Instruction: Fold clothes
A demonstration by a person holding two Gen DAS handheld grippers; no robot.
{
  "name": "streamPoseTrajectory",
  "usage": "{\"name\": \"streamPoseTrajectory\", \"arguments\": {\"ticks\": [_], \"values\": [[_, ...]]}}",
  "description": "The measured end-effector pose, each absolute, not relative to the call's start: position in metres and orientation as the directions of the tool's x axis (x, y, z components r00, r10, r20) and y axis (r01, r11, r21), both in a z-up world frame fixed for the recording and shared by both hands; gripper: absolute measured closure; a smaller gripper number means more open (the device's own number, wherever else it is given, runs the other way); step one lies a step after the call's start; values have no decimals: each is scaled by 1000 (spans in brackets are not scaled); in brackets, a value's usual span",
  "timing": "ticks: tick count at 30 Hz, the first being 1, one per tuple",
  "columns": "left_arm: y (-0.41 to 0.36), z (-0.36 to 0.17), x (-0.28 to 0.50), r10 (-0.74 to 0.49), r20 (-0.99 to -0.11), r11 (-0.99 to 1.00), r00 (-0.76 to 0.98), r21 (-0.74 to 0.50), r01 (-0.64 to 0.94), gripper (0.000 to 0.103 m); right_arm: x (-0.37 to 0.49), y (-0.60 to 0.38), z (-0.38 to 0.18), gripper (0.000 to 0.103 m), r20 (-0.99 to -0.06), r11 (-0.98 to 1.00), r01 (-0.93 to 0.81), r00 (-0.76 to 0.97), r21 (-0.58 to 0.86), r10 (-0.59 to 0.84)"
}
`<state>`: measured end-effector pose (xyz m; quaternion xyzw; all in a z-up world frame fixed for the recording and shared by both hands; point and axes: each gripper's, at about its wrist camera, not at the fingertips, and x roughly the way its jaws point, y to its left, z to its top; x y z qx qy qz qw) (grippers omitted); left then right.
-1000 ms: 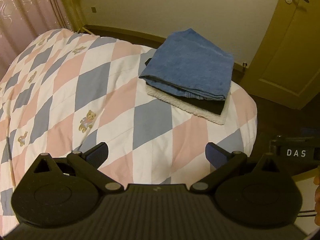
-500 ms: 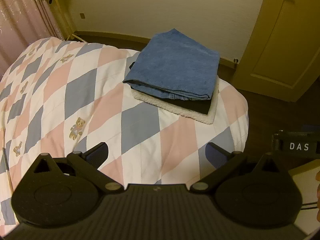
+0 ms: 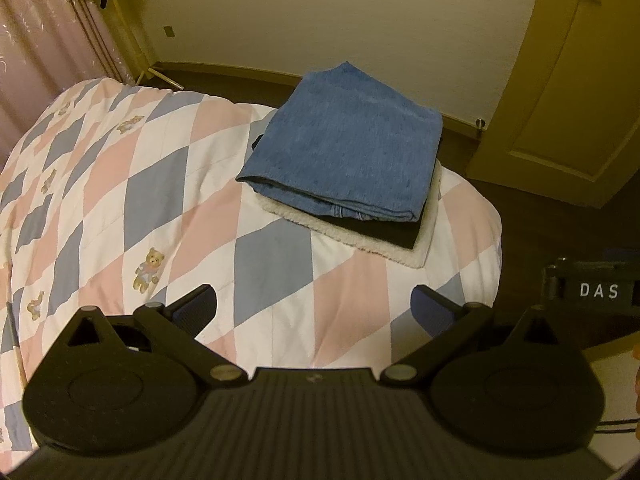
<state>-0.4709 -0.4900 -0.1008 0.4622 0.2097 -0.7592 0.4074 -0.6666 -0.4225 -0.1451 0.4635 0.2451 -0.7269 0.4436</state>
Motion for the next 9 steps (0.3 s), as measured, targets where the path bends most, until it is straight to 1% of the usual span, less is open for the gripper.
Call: {"name": "streamPoseTrajectory", "arguments": {"ticks": [9], "values": [[-502, -92, -494, -444, -858, -566, -257, 46, 823, 1, -697, -445, -142, 0, -893, -461, 886, -161, 57, -420]]}}
